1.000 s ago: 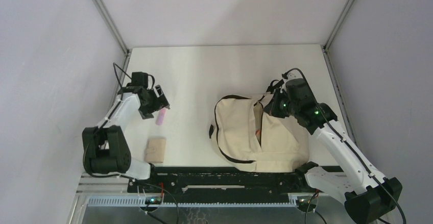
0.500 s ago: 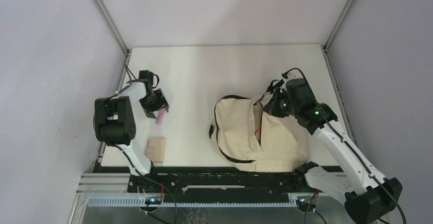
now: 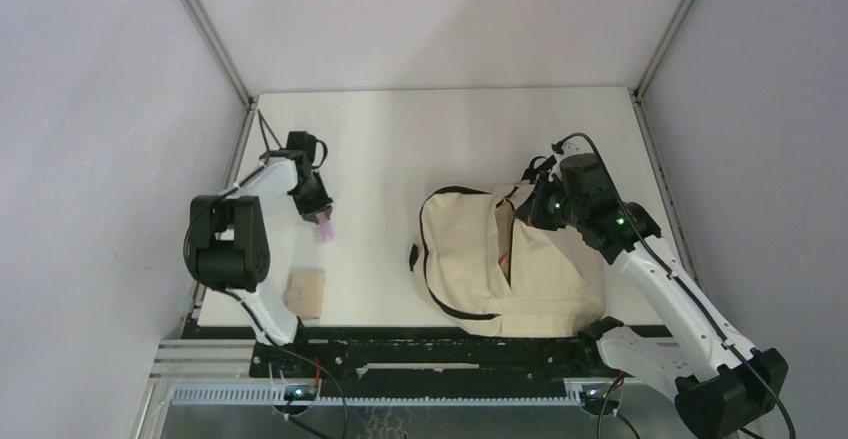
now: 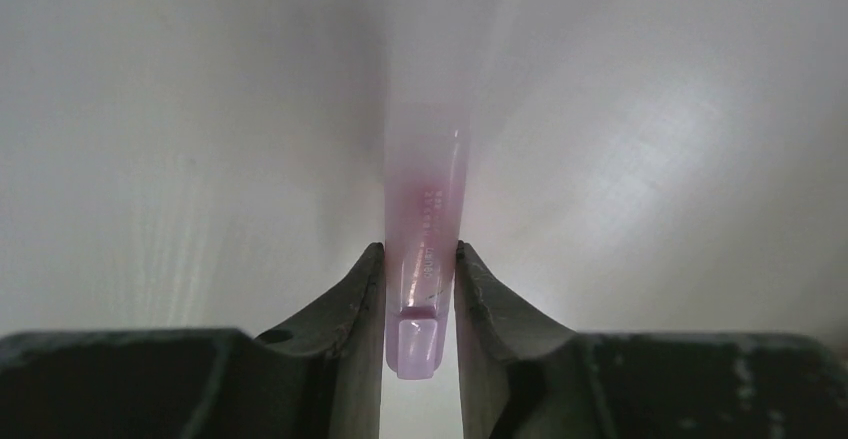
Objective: Pack the student bag
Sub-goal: Pick up the stationery from the center of the board, then place the stationery in the student bag.
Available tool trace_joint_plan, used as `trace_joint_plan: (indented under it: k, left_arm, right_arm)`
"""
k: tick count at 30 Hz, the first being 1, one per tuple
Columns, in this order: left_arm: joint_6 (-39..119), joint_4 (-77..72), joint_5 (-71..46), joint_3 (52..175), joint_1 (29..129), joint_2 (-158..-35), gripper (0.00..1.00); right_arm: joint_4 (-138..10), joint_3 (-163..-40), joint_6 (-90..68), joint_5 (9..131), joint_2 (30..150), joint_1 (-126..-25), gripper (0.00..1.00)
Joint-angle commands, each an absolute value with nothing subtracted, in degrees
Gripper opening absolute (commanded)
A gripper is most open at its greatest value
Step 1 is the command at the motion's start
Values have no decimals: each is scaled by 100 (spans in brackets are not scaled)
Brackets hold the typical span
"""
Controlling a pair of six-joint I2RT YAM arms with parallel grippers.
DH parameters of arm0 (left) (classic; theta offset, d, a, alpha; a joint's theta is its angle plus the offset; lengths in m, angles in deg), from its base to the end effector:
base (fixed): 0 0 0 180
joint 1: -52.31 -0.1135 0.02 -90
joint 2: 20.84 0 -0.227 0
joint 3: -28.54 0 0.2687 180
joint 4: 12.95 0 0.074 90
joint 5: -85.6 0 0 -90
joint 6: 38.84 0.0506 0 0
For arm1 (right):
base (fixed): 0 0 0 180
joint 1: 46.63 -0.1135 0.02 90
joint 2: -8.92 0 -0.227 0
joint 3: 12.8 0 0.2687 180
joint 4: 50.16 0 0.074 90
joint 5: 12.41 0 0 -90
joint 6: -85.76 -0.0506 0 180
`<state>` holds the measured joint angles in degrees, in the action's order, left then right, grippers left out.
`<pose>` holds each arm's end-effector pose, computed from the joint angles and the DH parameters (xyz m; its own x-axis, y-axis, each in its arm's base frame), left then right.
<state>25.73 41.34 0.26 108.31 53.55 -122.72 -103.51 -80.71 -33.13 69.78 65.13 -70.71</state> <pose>0.3449 -0.0034 0.1136 -0.8786 -0.4091 -0.2463 -0.4150 0.9093 -0.0297 0.2251 0.1081 0.2741 -0.7713 0.1796 -0.6106 -0.1419 0.8867 0.4401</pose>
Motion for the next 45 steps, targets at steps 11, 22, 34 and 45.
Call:
trace_joint_plan:
  k: [11,22,34,45]
  left_arm:
    - [2174,3919,-2858,11875,8459,-10524,24]
    - [1121,2856,-3954,12645,9953,-11674,25]
    - [909,2739,-3854,13752,10206,-13008,24]
    - [547,2220,-4023,14255,10322,-13732,43]
  right_arm:
    - [-9801,-8134,-3417,7043,6301,-7098,0]
    - [-9816,-8134,-3473,7050,6238,-7098,0]
    - [-9845,-8134,-3495,7045,6199,-7098,0]
    - [-9780,-8134,-3562,6885,6229,-7102,0]
